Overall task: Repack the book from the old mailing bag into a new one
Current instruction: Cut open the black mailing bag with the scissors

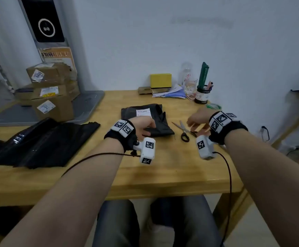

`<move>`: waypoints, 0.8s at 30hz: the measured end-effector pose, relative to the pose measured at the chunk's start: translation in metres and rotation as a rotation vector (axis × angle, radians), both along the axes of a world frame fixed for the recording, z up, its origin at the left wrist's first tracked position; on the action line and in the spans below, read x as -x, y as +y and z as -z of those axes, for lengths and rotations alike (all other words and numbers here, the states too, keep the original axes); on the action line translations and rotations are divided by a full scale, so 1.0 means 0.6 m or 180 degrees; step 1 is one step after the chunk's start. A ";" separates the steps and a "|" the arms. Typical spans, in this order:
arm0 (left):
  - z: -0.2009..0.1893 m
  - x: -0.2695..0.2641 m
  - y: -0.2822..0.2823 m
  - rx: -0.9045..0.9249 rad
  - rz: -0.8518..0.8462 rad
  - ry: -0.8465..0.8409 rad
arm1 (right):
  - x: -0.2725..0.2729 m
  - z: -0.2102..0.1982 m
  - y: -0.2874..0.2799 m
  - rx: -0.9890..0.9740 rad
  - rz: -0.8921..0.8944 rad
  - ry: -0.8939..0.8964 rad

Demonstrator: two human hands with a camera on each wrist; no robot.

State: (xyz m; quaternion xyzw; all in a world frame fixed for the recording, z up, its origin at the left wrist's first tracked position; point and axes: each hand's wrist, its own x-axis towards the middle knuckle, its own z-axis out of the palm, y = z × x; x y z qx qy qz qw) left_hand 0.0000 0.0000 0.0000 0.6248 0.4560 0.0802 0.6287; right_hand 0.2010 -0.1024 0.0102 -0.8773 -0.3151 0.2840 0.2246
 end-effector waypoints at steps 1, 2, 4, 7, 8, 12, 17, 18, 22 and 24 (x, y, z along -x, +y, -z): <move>0.003 -0.003 -0.002 0.0102 -0.0012 -0.0050 | -0.006 0.011 -0.003 0.0012 0.0057 0.0005; 0.002 -0.003 -0.007 0.0096 0.0002 -0.0042 | -0.011 0.019 -0.006 0.0021 0.0097 -0.0065; 0.009 -0.007 -0.011 0.0255 0.0015 -0.0047 | -0.018 0.042 -0.010 0.0210 0.0038 -0.0269; 0.025 -0.022 0.000 0.0556 -0.0256 -0.0218 | -0.031 0.073 -0.002 0.0360 -0.0050 -0.0420; 0.029 -0.026 -0.003 0.0606 -0.0333 -0.0289 | -0.033 0.079 0.000 0.0363 -0.0047 -0.0409; 0.040 -0.053 0.010 0.0599 -0.0591 -0.0460 | -0.053 0.103 0.018 0.0337 0.0011 -0.0647; 0.050 -0.078 0.030 0.0658 -0.1003 -0.0533 | -0.073 0.122 0.038 0.0383 0.0055 -0.0758; 0.053 -0.080 0.036 0.0667 -0.1030 -0.0527 | -0.075 0.122 0.040 0.0418 0.0043 -0.0782; 0.061 -0.089 0.070 0.0622 -0.1110 -0.0442 | -0.072 0.117 0.058 0.0487 -0.0051 -0.0943; 0.063 -0.093 0.088 0.0583 -0.1199 -0.0405 | -0.071 0.119 0.069 0.0457 -0.0063 -0.0962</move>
